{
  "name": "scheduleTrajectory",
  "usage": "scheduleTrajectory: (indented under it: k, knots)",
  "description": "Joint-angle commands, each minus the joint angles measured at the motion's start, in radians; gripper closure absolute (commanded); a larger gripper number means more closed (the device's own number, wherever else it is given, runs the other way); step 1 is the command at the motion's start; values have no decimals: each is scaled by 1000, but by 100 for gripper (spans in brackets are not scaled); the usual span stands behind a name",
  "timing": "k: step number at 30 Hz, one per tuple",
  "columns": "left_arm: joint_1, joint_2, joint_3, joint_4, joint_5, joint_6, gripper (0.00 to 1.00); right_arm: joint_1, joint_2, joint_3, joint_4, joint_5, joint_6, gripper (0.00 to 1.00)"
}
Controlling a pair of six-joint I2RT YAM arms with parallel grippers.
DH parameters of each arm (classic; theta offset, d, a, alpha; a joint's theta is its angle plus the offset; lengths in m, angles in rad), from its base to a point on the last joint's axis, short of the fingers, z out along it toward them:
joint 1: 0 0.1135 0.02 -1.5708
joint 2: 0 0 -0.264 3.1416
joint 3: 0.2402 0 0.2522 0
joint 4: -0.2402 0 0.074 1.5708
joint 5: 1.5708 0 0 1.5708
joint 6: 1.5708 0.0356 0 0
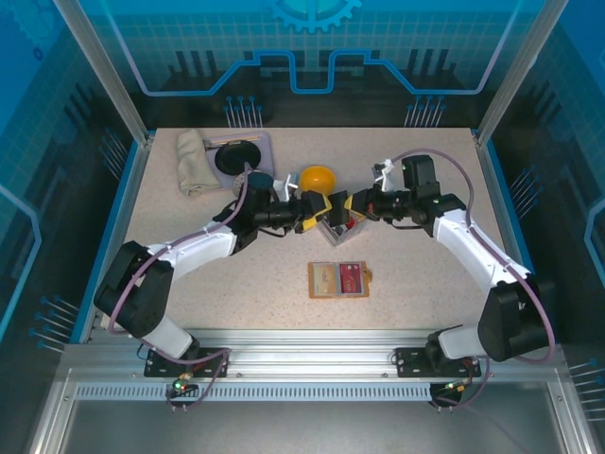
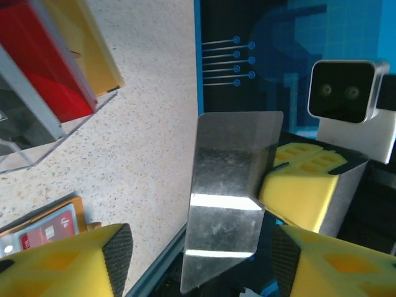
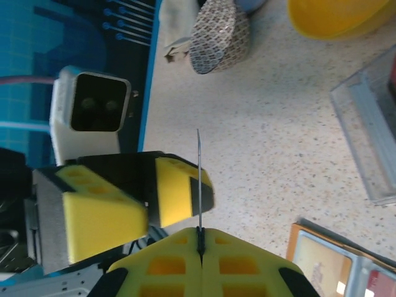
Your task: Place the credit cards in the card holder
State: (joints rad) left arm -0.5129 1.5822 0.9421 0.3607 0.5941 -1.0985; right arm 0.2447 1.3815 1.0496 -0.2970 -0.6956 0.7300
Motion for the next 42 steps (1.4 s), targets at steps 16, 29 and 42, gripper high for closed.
scheduleTrajectory:
  k: [16,29,42]
  knots:
    - [-10,34,69,70,68,2,100,-76,5,-81,169,-243,110,82]
    - [-7,63,83,200,166,-61,100,-109,51,-96,219,-322,110,77]
    - [-2,13,100,-478,-103,199,49,-51,-66,-45,-286,129,-202,93]
